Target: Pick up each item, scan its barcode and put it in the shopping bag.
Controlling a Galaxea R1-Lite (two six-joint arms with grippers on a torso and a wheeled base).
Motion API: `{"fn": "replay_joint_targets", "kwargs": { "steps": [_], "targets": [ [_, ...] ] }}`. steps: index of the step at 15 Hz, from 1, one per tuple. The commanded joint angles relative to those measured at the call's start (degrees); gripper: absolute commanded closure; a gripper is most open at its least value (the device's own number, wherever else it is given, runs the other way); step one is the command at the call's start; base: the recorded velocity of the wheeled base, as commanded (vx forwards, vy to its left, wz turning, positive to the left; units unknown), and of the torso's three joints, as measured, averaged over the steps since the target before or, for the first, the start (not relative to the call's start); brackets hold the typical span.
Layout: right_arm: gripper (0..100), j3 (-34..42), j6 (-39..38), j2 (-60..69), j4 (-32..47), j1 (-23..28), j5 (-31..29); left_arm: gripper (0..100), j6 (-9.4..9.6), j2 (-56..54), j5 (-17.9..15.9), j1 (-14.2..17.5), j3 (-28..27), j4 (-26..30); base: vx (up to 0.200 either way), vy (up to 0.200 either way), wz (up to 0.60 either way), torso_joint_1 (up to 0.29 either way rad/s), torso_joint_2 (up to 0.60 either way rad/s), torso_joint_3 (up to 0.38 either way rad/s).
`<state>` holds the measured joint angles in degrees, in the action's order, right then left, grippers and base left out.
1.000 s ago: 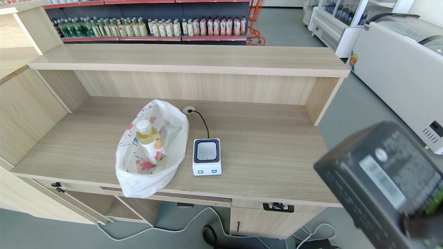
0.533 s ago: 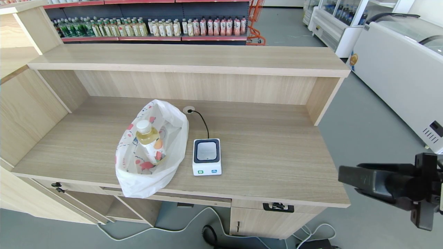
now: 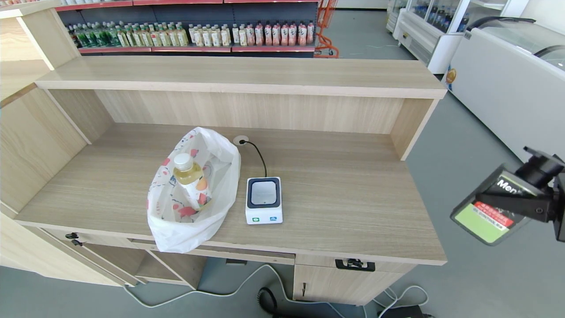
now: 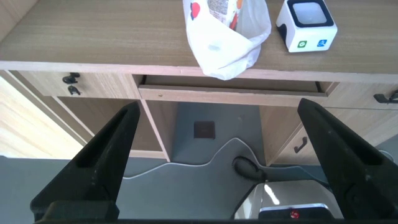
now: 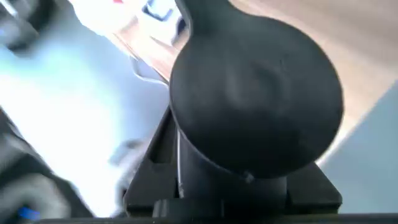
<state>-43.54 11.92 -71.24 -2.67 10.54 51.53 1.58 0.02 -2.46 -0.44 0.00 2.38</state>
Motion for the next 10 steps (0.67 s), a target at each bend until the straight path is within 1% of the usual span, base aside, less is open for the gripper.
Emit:
{"fn": "replay_joint_targets", "kwargs": {
  "steps": [1,2,3,4,5,6,8,10],
  "targets": [
    [100,-4.88,-44.71,-1.71,-18.07,-9.05,-1.61,0,0.0,-0.02,0.0,0.0,0.0,0.0,0.0,0.0,0.0,0.0,0.0,0.0],
    [100,-5.06,-52.26,-3.29,-22.99,-9.49,-1.96,0,0.0,-0.02,0.0,0.0,0.0,0.0,0.0,0.0,0.0,0.0,0.0,0.0],
    [100,-5.5,-62.11,-9.27,-35.12,-9.58,-2.49,0,0.0,-0.02,0.0,0.0,0.0,0.0,0.0,0.0,0.0,0.0,0.0,0.0],
    [100,-4.53,-57.1,-11.99,-36.62,-9.4,-2.57,0,0.0,-0.02,0.0,0.0,0.0,0.0,0.0,0.0,0.0,0.0,0.0,0.0],
    [100,-2.42,-48.75,-12.96,-36.62,-9.4,-2.31,0,0.0,-0.02,0.0,0.09,0.0,0.0,0.0,0.0,0.0,0.0,0.0,0.0],
    [100,-0.66,-44.97,-12.69,-36.44,-9.67,-1.61,0,0.0,-0.02,0.0,0.09,0.0,0.0,0.0,0.0,0.0,0.0,0.0,0.0],
    [100,-0.4,-45.76,-12.17,-36.62,-11.16,-0.9,0,0.0,-0.02,0.0,0.0,0.0,0.0,0.0,0.0,0.0,0.0,0.0,0.0],
    [100,-1.98,-45.67,-12.96,-36.62,-12.13,-1.17,0,0.0,-0.02,0.0,0.0,0.0,0.0,0.0,0.0,0.0,0.0,0.0,0.0]
  ]
}}
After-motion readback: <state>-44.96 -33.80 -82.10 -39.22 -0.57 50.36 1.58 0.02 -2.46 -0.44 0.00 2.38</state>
